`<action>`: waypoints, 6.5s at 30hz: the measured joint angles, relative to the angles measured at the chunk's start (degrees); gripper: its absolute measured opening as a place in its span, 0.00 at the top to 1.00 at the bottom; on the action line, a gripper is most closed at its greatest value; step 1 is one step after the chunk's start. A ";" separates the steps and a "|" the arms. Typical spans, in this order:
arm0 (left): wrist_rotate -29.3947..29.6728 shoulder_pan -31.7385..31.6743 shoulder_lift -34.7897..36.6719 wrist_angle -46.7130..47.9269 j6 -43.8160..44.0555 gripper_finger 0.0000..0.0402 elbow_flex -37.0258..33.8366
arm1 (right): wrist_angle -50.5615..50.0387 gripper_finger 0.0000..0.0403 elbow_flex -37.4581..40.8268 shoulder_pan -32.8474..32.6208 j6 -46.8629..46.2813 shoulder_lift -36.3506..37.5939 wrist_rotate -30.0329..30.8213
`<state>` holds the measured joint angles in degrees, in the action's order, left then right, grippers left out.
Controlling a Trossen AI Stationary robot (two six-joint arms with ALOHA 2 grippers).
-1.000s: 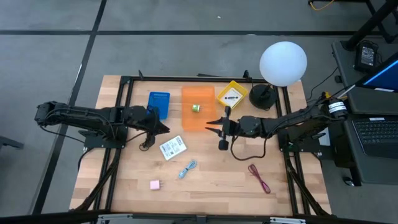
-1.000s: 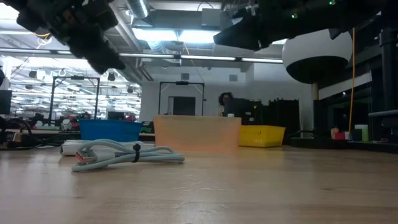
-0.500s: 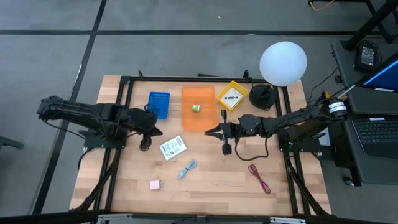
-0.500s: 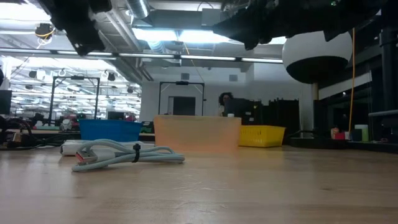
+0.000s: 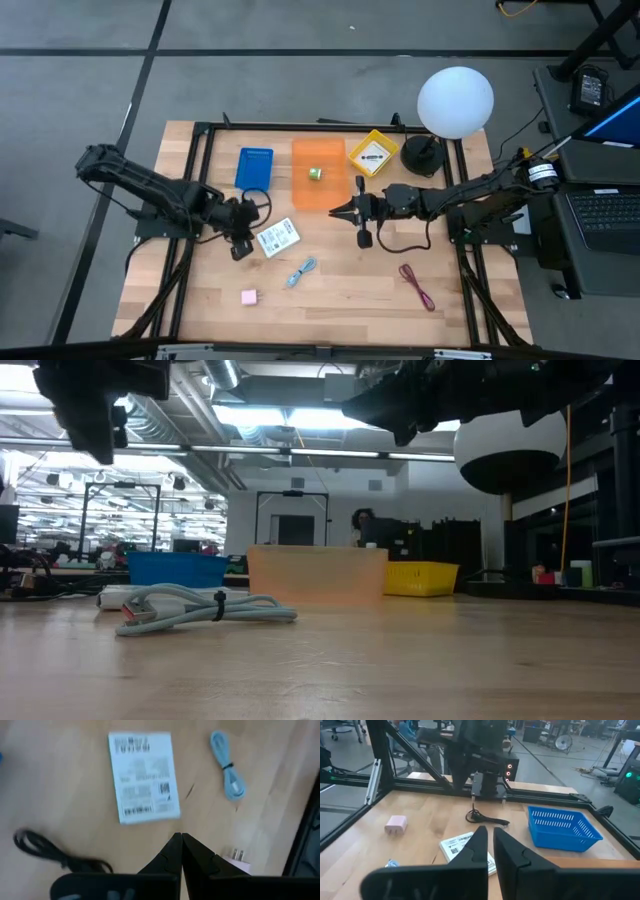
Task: Pick and place items into bin
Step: Put the black USB cable wire into the blue basket
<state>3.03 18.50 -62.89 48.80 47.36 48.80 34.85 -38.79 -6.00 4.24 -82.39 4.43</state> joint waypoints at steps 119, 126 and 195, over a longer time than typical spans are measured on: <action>10.56 -1.75 13.01 -27.29 -18.61 0.91 -14.22 | -7.50 0.91 0.02 -0.24 -2.48 0.00 0.00; 12.55 -1.75 13.11 -44.11 -26.77 0.91 -21.53 | -7.50 0.91 0.02 -0.22 -2.52 0.00 -0.02; 13.67 -42.44 4.30 -14.04 -14.10 0.91 -8.90 | -7.52 0.91 0.00 -0.23 -4.16 0.00 0.00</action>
<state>16.70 -23.93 -58.59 34.77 33.26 39.89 27.33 -38.79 -6.23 0.07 -82.39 4.43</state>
